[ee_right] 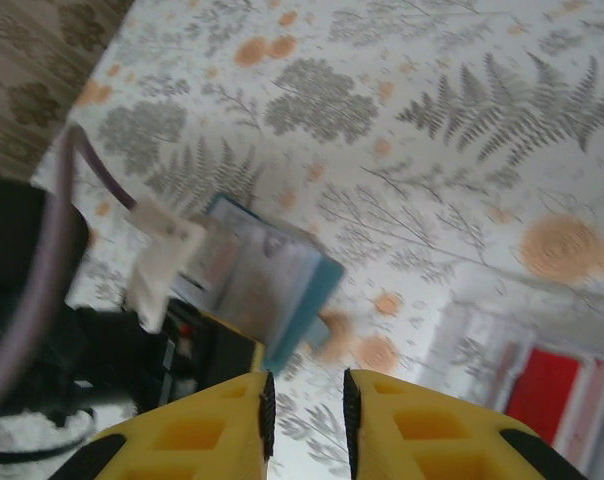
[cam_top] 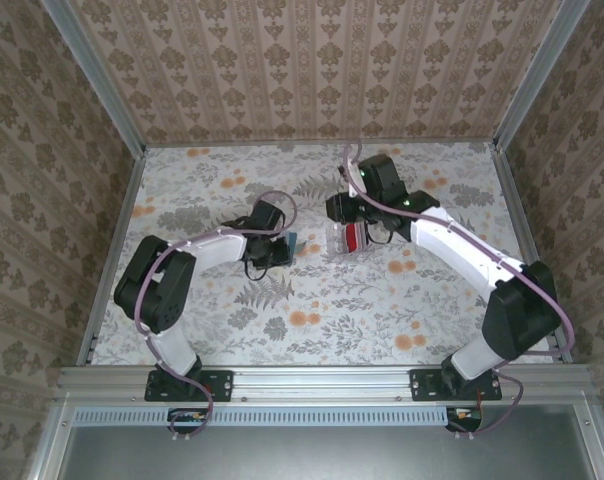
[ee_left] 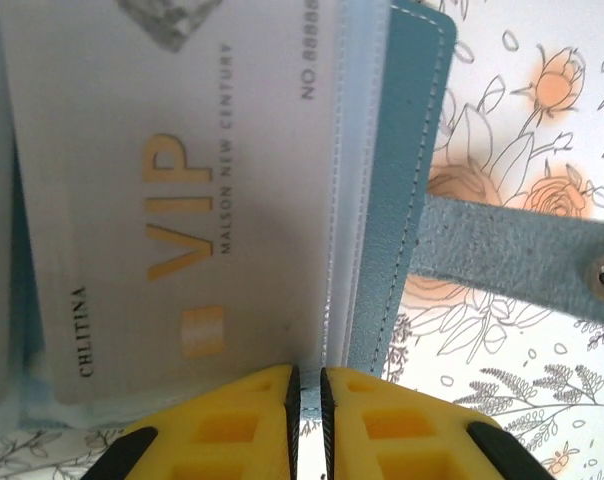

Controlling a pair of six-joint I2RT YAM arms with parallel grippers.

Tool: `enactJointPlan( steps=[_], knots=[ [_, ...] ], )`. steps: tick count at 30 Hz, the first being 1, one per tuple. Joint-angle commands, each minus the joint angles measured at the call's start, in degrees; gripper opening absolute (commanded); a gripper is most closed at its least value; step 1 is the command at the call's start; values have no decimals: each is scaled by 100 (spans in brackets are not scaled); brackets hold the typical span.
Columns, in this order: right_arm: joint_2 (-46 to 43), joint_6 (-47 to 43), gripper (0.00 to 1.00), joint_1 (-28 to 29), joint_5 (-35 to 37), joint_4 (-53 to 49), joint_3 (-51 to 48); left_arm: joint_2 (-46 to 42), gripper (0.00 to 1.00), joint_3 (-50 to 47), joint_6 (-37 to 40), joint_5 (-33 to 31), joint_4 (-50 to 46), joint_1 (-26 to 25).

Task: Put the credit cards into the card holder

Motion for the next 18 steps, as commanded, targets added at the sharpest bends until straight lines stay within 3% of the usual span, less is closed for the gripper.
enactJointPlan(
  steps=[1,3,9,18],
  knots=[
    [-486,-166,29,-259,392,430,-748,-25,17,220,203,-78,-208,34],
    [-684,109,35,-559,350,775,-1223,-117,18,299,232,-114,-300,25],
    [-1069,724,37,-1331,120,1634,-2236,-448,18,417,268,-210,-144,-139],
    [-866,1111,37,-1426,-111,2278,-2597,-528,22,346,397,-255,991,-560]
  ],
)
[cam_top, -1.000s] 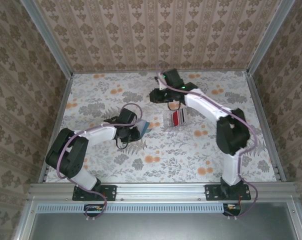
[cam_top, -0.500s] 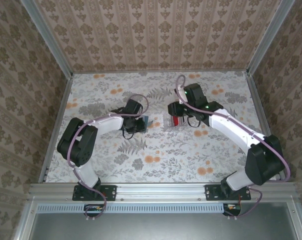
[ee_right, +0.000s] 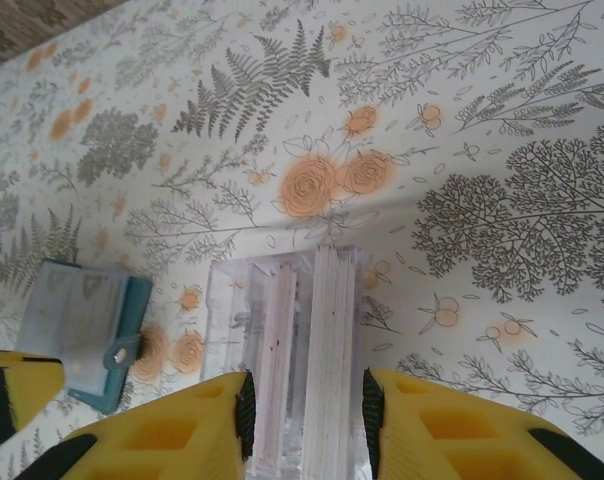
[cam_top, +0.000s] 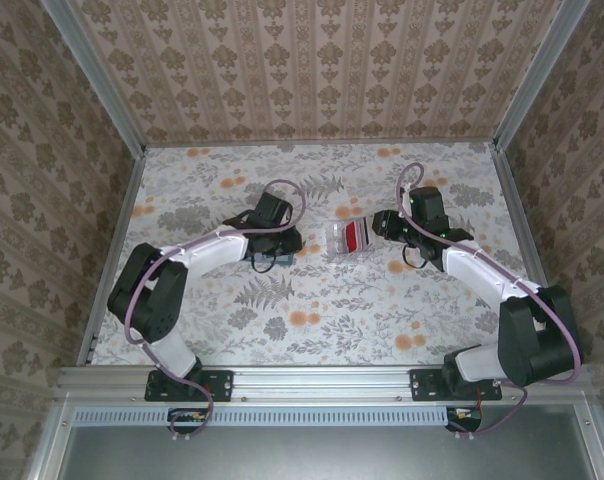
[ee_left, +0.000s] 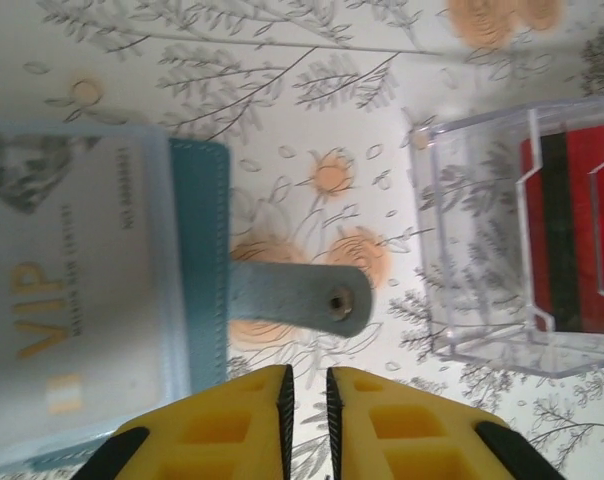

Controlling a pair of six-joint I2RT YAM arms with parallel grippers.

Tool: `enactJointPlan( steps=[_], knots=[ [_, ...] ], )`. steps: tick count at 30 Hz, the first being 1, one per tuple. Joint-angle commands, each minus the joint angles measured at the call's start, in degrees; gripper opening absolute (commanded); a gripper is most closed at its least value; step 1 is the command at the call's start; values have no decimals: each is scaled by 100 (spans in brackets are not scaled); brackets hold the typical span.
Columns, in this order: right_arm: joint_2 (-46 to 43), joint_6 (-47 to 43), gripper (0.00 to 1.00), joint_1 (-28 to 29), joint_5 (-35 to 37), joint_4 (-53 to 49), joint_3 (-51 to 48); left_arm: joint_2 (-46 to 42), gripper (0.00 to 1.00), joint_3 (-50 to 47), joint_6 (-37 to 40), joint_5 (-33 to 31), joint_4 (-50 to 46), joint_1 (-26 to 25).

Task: Put the credit cards into the card holder

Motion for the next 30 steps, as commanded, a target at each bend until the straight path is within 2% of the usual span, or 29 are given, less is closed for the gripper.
enactJointPlan(
  steps=[1,5,17,22,30],
  knots=[
    [67,261,37,-9,-171,477,-117,-148,23,99,305,-115,619,-236],
    [287,361,37,-99,-290,620,-185,5,23,295,600,-336,755,-500],
    [757,448,38,-108,-495,602,-52,782,23,968,511,44,967,-625],
    [938,456,38,-137,-411,410,56,980,24,998,397,130,1035,-686],
    [1170,521,37,-135,-836,682,83,1220,25,989,284,259,1066,-701]
  ],
)
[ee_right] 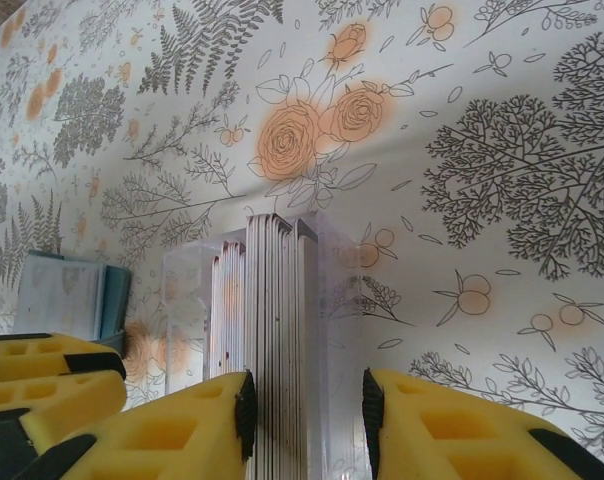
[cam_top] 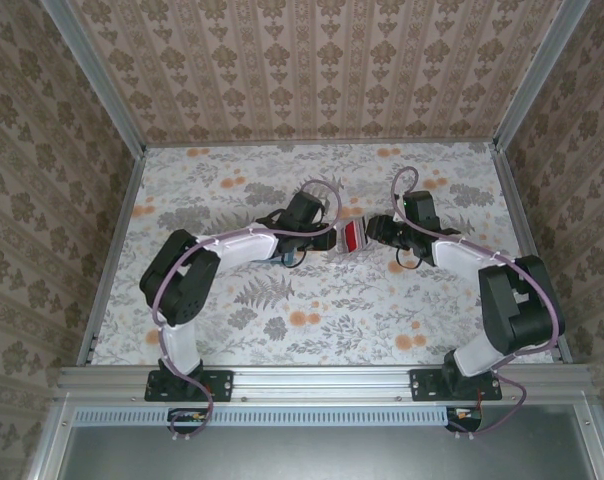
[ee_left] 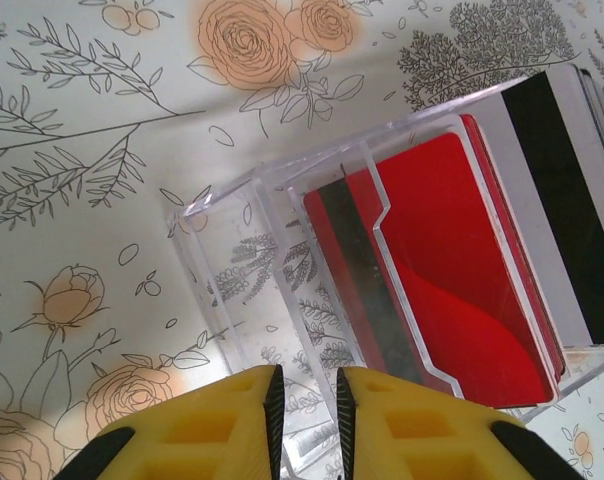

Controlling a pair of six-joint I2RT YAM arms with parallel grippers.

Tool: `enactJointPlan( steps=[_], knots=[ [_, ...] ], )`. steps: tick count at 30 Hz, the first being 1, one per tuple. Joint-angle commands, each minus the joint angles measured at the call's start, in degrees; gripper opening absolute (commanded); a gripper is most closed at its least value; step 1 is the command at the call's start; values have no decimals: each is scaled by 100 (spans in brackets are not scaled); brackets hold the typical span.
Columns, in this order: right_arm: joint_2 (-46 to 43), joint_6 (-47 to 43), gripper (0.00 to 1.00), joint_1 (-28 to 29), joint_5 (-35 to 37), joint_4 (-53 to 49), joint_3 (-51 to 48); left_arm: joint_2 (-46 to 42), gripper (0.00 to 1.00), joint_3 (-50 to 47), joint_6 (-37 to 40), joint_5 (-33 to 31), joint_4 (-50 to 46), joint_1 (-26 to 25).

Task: Put the credit cards into the card holder

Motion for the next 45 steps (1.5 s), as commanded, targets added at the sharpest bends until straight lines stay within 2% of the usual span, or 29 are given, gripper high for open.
enactJointPlan(
  steps=[1,17,27,40,45],
  knots=[
    [111,81,37,-20,-226,81,125,142,25,162,-134,131,118,-42],
    [48,103,37,66,-518,362,74,363,25,260,-224,202,99,-57],
    [293,29,38,177,-640,202,270,416,25,311,-245,227,117,-76],
    [264,-72,43,197,-409,-92,353,416,26,373,-201,139,6,-111],
    [48,-209,46,287,24,-277,320,407,25,370,-201,125,2,-117]
  ],
)
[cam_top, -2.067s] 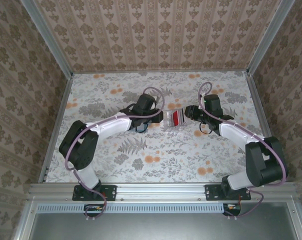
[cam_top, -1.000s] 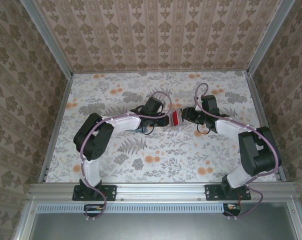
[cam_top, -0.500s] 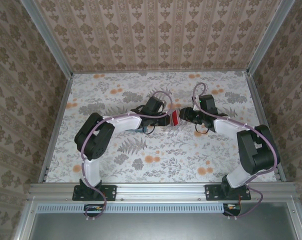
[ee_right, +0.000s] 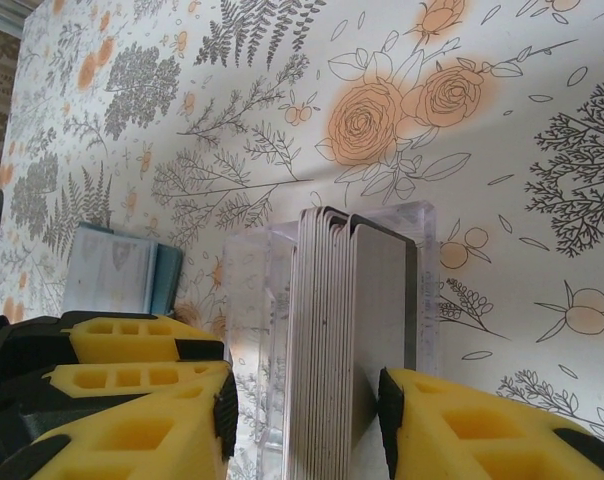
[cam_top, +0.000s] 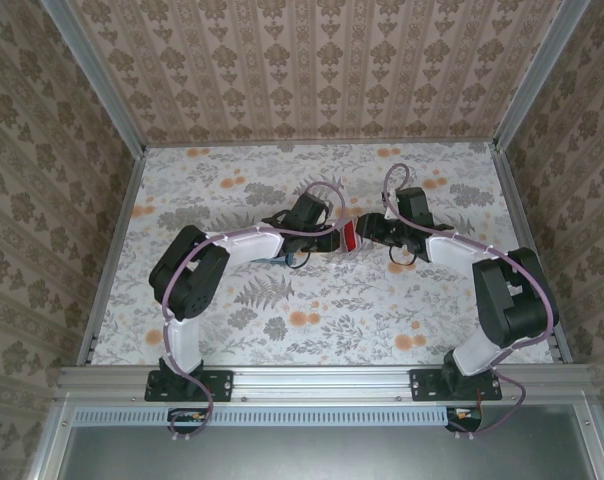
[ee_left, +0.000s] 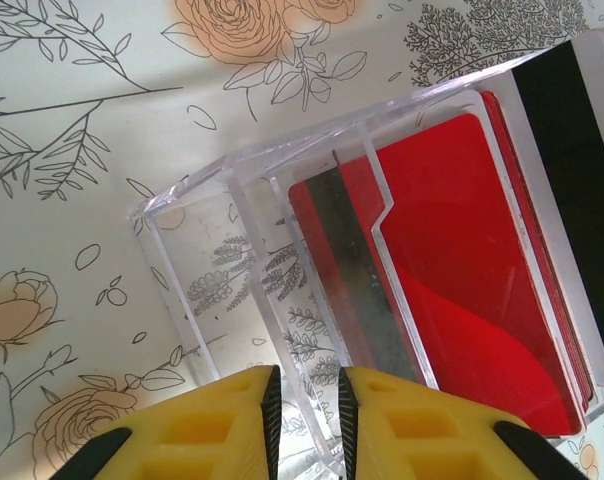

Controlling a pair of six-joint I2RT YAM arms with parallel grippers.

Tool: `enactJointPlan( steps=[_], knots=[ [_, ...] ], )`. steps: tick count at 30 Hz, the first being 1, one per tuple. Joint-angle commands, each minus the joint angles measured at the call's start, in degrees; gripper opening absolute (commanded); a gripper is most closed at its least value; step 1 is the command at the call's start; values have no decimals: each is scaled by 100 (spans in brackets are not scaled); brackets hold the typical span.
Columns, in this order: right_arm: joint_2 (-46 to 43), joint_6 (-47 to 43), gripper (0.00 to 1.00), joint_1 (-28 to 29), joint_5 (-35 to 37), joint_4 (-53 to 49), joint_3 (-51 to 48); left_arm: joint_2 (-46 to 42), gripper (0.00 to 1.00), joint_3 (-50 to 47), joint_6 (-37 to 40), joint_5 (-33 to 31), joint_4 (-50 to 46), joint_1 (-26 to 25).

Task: Put the credit cards into the card holder

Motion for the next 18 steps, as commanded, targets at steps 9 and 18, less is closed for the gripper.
enactJointPlan(
  steps=[9,18],
  knots=[
    [7,-622,48,486,1193,-939,435,88,25,247,-47,-31,-75,-99],
    [-439,-626,45,490,1120,-522,107,53,25,194,-42,-62,-84,-108]
  ],
)
